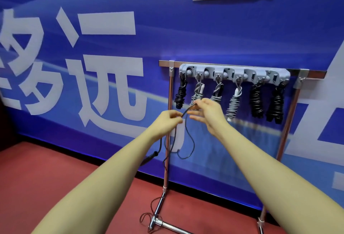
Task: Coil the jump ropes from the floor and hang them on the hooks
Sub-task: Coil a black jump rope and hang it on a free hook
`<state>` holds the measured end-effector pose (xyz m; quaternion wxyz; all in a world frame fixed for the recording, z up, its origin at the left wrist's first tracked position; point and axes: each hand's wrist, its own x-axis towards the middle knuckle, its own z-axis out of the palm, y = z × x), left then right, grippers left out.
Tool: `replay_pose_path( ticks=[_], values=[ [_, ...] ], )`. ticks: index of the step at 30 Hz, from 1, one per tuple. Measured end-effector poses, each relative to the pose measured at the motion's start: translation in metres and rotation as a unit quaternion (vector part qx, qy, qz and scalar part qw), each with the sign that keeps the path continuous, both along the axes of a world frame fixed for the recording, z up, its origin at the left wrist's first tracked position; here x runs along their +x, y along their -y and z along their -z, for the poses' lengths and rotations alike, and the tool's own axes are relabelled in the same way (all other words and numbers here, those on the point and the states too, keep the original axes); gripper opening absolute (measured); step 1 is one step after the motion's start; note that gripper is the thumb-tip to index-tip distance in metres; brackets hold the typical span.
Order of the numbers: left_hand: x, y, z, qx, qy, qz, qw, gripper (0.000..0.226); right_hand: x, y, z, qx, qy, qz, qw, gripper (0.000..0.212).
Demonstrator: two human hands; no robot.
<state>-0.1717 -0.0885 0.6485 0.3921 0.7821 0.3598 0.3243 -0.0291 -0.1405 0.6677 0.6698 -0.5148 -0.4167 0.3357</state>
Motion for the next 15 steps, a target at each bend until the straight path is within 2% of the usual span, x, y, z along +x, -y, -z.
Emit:
replay_pose_path(
  ticks=[2,5,10,12,15],
  values=[
    [0.001,0.0,0.015,0.019,-0.002,0.025,1.0,0.021,0.004,-0.002,-0.011,0.011,-0.014,0.007,1.0,0.02],
    [0.009,-0.005,0.017,0.047,0.028,-0.017,0.998,0.01,0.008,-0.003,-0.015,0.021,-0.025,0.007,0.999,0.022],
    [0.019,-0.007,0.003,0.094,-0.02,-0.056,0.994,0.022,0.016,-0.001,-0.01,0.062,-0.093,0.019,0.994,0.024],
    [0.022,-0.007,-0.005,0.095,-0.001,-0.066,0.993,0.027,0.018,0.002,-0.006,0.051,-0.064,0.023,0.996,0.026],
    [0.028,-0.006,-0.022,0.082,0.047,-0.069,0.993,0.027,0.011,0.007,0.011,-0.022,0.074,0.006,0.997,0.018]
  ],
)
